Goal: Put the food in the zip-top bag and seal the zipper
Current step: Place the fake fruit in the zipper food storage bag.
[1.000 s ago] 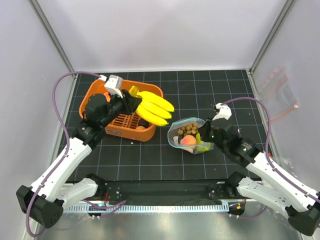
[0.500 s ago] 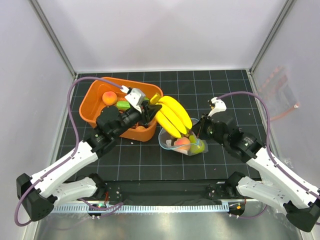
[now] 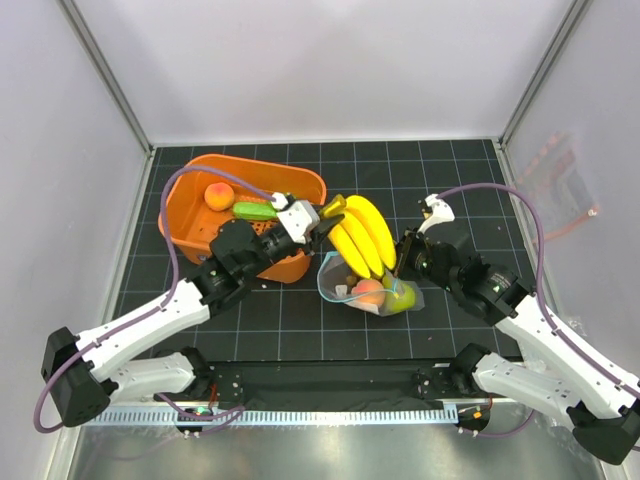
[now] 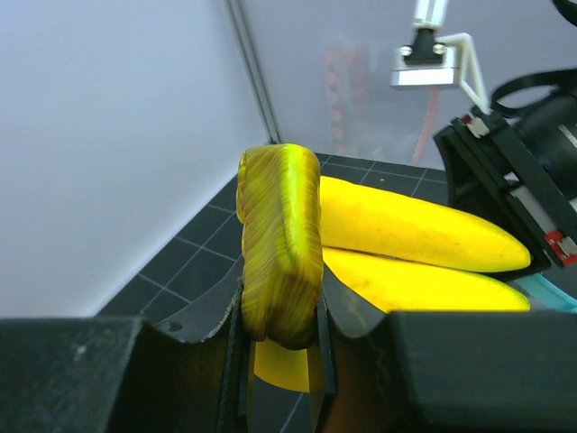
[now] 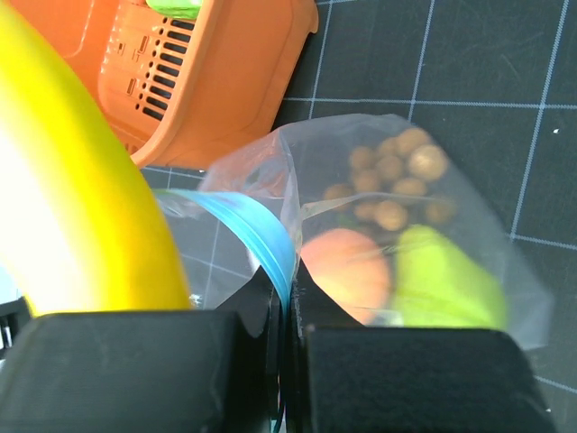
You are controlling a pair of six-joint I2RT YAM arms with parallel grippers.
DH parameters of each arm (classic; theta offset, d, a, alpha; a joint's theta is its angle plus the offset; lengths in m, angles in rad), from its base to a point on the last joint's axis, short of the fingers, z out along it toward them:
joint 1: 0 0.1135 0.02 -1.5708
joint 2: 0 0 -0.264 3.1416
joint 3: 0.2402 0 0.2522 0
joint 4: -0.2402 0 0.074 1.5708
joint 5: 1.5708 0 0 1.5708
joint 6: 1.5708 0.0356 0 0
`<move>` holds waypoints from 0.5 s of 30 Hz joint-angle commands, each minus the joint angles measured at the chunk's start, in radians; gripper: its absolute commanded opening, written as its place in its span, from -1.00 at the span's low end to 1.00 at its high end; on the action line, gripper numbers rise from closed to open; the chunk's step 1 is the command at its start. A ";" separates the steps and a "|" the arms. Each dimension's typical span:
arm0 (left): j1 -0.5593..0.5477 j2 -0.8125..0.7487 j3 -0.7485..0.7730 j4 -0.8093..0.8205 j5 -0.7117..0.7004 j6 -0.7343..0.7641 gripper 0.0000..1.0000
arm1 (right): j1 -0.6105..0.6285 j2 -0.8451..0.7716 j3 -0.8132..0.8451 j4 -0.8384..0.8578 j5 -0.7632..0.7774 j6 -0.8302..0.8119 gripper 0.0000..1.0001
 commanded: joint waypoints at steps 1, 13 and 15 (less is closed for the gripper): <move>-0.017 0.002 -0.029 0.122 0.084 0.146 -1.00 | -0.006 -0.018 0.006 0.045 -0.016 0.027 -0.98; -0.047 -0.017 -0.109 0.212 0.178 0.335 -1.00 | -0.014 -0.033 -0.011 0.071 -0.065 0.093 -0.99; -0.057 -0.027 -0.115 0.208 0.152 0.340 -1.00 | -0.014 -0.042 -0.018 0.081 -0.028 0.117 -0.99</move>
